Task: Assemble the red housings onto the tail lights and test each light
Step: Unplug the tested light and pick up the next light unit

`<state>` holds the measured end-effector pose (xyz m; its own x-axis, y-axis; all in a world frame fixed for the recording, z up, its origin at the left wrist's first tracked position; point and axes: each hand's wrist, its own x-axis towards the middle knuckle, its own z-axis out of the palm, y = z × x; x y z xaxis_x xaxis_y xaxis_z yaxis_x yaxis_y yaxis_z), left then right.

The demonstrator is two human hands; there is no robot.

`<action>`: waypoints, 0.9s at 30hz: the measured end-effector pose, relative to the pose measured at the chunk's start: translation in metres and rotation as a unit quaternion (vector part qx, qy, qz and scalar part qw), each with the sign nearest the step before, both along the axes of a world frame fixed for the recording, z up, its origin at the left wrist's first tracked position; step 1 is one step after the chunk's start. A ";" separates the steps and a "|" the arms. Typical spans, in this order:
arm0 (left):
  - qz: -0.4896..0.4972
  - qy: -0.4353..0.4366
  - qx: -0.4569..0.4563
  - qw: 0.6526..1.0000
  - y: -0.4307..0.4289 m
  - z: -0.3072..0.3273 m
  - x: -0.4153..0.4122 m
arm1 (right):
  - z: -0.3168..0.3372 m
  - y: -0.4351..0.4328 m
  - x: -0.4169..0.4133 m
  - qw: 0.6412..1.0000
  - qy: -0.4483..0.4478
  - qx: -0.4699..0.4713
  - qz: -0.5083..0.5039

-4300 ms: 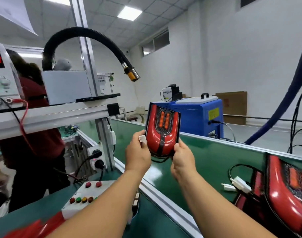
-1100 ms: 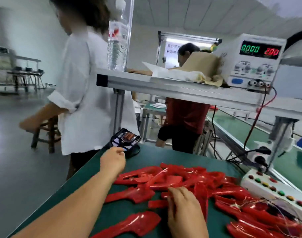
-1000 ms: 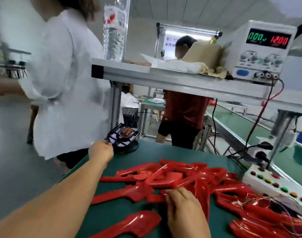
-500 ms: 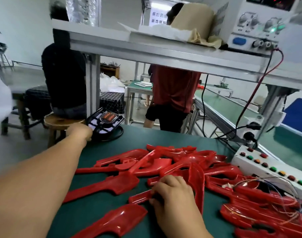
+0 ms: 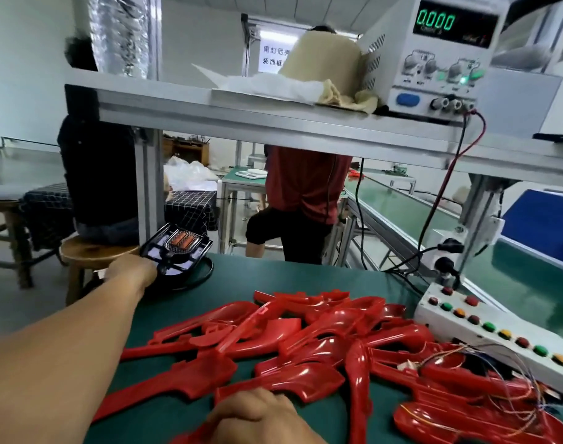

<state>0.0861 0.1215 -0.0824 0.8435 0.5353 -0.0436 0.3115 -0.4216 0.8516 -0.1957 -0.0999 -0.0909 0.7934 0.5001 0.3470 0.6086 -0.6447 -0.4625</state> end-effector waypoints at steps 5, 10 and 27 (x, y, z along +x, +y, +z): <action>0.003 -0.048 -0.090 0.995 0.000 0.009 -0.003 | 0.013 -0.003 0.001 0.997 0.069 0.019 0.012; -0.052 -0.107 -0.277 0.953 -0.002 0.036 -0.037 | 0.029 -0.007 -0.013 0.983 0.116 0.129 -0.057; -0.229 -0.221 -0.504 0.803 -0.085 0.051 -0.241 | 0.068 -0.077 -0.026 0.812 0.111 0.568 -0.075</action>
